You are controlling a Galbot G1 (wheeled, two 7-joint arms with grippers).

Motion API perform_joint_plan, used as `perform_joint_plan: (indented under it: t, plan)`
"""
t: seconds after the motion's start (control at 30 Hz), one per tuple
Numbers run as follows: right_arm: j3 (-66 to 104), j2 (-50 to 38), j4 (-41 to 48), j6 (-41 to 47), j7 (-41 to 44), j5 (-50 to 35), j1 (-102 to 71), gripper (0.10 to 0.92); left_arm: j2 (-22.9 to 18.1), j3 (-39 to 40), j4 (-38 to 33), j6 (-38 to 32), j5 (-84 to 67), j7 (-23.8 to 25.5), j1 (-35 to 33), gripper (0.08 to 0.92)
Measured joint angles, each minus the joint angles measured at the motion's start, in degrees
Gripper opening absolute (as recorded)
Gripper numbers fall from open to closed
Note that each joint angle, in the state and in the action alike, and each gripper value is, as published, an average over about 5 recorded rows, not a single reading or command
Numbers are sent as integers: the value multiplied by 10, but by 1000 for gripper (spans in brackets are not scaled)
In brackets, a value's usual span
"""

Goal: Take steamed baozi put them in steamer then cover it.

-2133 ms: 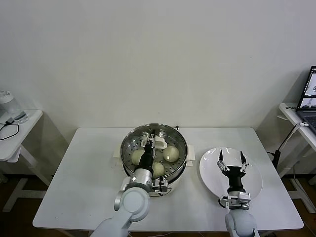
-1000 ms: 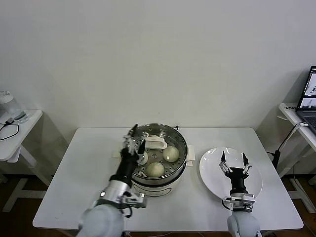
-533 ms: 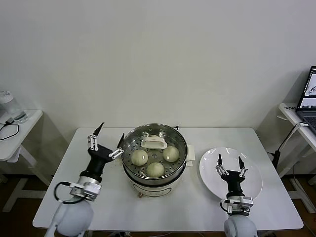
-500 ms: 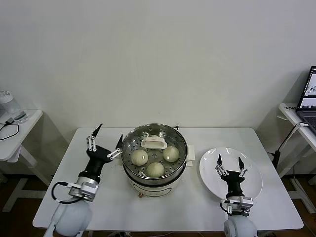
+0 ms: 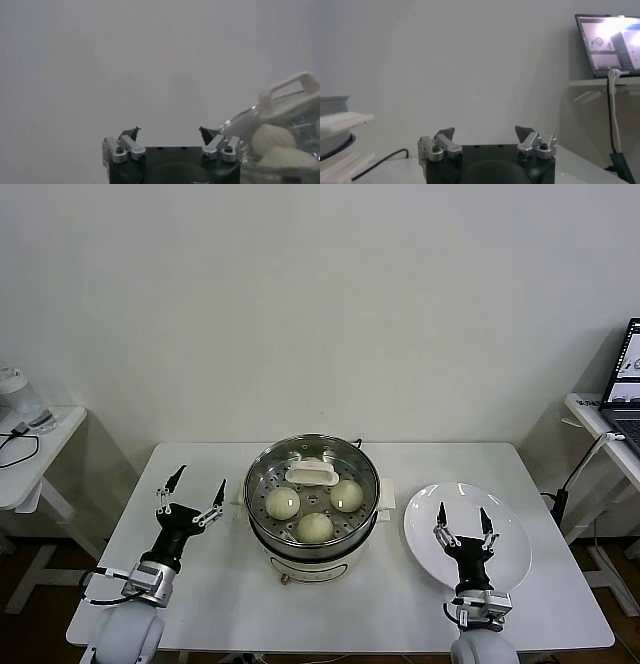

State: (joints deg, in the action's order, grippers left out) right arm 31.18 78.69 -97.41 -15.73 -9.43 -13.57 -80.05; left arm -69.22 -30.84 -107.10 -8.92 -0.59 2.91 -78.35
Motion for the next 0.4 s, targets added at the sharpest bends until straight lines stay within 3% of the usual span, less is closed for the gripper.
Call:
perform_joint_plan:
  t: [0.4]
  plan:
    - [-7, 3, -13, 0, -3, 11, -13, 823, 1, -11, 20, -26, -23, 14, -12, 823]
